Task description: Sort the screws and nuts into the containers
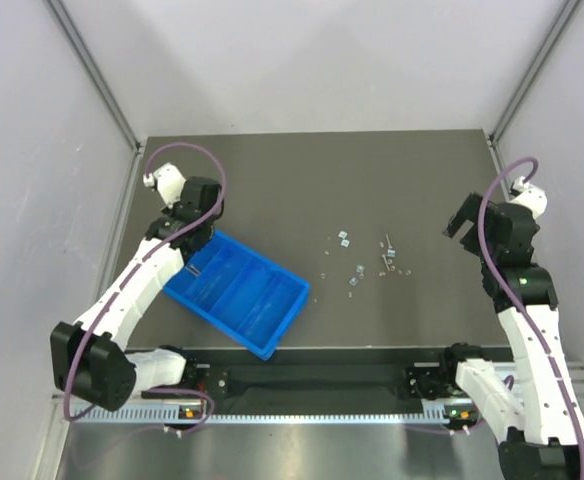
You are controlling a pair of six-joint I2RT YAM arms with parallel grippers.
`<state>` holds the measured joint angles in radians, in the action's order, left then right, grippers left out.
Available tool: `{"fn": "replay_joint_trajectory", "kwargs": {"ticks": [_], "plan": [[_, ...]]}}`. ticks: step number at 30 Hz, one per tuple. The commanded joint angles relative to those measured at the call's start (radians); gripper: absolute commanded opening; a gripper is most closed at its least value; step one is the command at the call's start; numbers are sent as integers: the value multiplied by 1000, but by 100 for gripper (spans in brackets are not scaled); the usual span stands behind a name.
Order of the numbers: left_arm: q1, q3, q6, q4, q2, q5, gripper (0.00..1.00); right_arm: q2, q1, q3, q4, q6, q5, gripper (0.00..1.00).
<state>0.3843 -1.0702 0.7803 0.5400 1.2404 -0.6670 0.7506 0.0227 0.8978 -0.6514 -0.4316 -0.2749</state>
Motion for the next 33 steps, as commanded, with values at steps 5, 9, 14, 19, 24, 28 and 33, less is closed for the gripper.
{"fn": "replay_joint_trajectory", "kwargs": {"ticks": [5,9,14,19,24,28,33], "plan": [[-79,136,60,18,-18,-19,3,16,-15,26,81,-13,14,100],[-140,239,77,-63,-21,-31,3,4,-17,-5,79,-9,10,100],[-156,260,62,-109,-25,30,4,16,-15,-7,78,-1,3,100],[-156,253,54,-86,-22,70,25,52,-15,-11,88,2,14,100],[-153,148,10,-8,-47,202,59,95,-15,-10,98,13,26,100],[-93,15,-50,-12,-47,282,66,121,-15,3,102,11,37,100],[161,-161,-141,-63,100,300,77,150,-45,-2,95,16,55,100]]}}
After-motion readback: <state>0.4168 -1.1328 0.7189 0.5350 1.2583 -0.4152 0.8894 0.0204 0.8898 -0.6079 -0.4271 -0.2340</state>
